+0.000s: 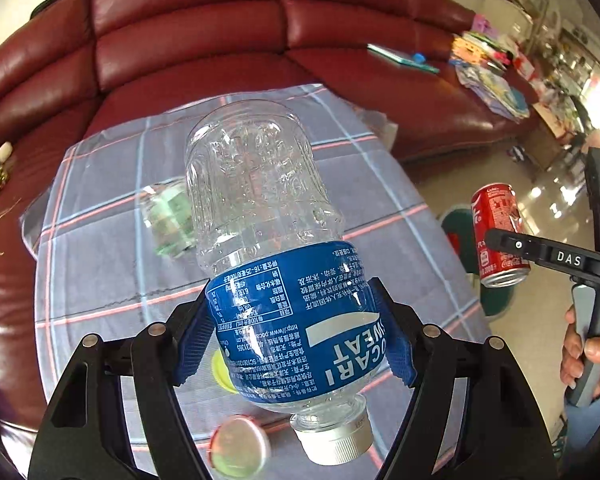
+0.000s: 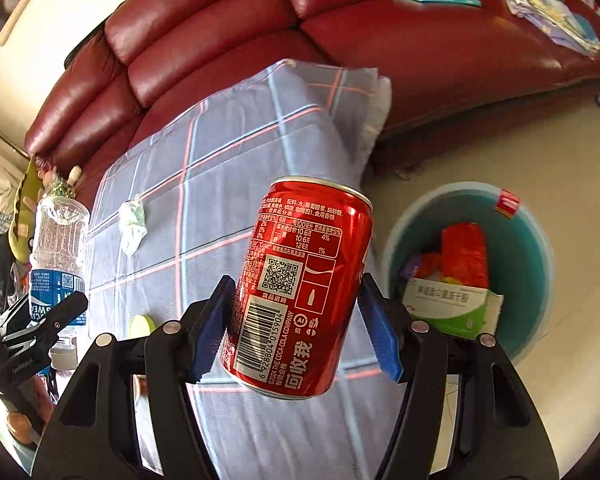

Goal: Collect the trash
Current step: 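Carry the bottle and cola can over the bin and open both tools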

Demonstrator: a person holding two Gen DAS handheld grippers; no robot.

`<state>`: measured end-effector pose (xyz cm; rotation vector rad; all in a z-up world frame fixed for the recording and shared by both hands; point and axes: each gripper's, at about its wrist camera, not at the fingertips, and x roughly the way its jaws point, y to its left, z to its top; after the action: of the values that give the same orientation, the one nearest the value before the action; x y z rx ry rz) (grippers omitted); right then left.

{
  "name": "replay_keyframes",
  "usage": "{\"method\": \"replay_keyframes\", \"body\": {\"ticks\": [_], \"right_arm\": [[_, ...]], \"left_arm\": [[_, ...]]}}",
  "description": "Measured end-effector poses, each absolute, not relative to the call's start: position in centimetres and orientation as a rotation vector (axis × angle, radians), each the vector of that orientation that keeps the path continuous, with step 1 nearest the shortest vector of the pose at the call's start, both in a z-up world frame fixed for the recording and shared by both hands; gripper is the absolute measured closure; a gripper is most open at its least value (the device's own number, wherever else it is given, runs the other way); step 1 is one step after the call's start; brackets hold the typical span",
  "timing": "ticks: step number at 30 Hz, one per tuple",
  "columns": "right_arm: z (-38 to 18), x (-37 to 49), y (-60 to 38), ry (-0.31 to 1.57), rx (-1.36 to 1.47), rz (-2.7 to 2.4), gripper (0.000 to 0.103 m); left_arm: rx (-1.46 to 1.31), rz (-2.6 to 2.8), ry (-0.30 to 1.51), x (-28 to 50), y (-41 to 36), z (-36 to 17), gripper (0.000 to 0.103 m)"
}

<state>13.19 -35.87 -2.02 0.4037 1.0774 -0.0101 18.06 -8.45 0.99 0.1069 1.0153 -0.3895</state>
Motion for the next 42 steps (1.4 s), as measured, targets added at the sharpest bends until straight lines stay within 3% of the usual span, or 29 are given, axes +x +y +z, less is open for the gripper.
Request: {"method": "replay_keyframes", "body": {"ticks": [18,31,33,36,42], "right_arm": [[-5.1,6.4,-50.7,1.058,0.573,-0.284,0.043],[-6.3,6.3,-53.5,1.08,0.588,-0.327,0.043],[-6.3,6.5,-53.6,1.081,0.587,-0.326,0.043],[-6.3,6.6,-53.5,1.082,0.584,-0.324,0.043],[-6.7,7.1,-53.4,1.089,0.582,-0.318,0.043]], "left_arm": [[0.278,-0.738,1.101,16.5,-29.1,-4.2,0.03],[0.326,-0.788,1.195,17.4,-36.3,-9.0,0.029],[0.333,-0.775,1.197,17.6,-36.7,-9.3,0.026],[0.337,-0.75,1.177,17.8,-36.7,-9.3,0.011],[0.314,-0.719,1.184,18.6,-35.5,-9.2,0.009]]}}
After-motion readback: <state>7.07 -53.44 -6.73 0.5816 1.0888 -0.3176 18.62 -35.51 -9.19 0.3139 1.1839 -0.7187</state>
